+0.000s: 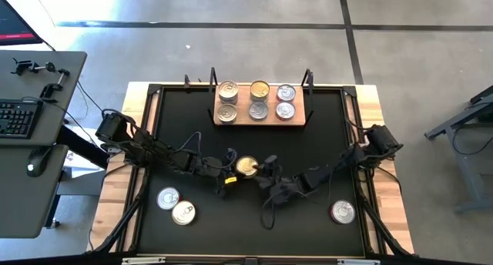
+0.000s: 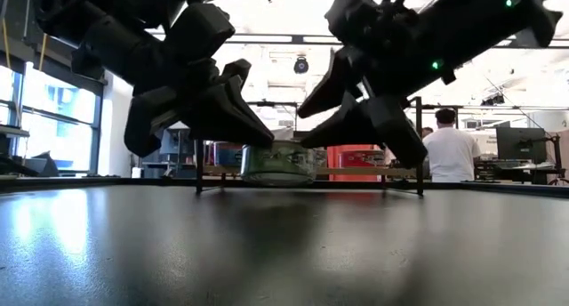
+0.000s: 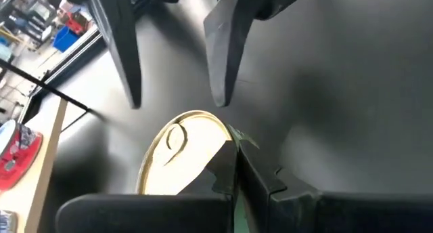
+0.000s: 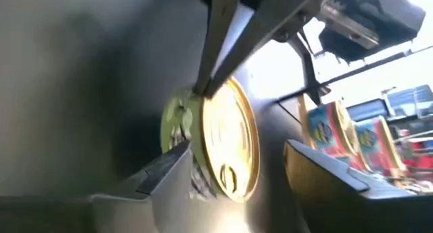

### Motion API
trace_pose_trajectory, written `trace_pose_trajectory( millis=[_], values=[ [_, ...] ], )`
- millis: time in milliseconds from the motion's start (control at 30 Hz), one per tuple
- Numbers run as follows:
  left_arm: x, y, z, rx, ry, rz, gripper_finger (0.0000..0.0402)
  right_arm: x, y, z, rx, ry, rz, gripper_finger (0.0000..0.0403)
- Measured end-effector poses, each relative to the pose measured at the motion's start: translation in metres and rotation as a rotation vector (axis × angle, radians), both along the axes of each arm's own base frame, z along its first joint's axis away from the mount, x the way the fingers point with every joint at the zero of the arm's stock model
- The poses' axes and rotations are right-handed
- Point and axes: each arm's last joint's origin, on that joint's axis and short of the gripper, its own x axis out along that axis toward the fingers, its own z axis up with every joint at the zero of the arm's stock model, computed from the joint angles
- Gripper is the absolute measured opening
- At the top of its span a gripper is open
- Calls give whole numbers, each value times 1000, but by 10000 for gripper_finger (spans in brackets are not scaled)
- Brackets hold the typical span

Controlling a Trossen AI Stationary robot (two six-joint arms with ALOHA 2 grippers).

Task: Stack canned seafood by type on shelf
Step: Stack the green canned tuna on the bottom green canned tuna

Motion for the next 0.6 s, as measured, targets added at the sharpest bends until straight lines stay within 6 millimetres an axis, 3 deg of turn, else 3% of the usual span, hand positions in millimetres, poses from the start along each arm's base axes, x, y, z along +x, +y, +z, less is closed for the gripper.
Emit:
trace_pose_trajectory(
  millis=[267,600],
  values=[
    [3,9,0,-111,-1,38,0,-13,-9,-17,-5,166,-20,270],
    [8,16,7,-166,-69,9,0,1,-27,-13,47,101,18,271]
  ],
)
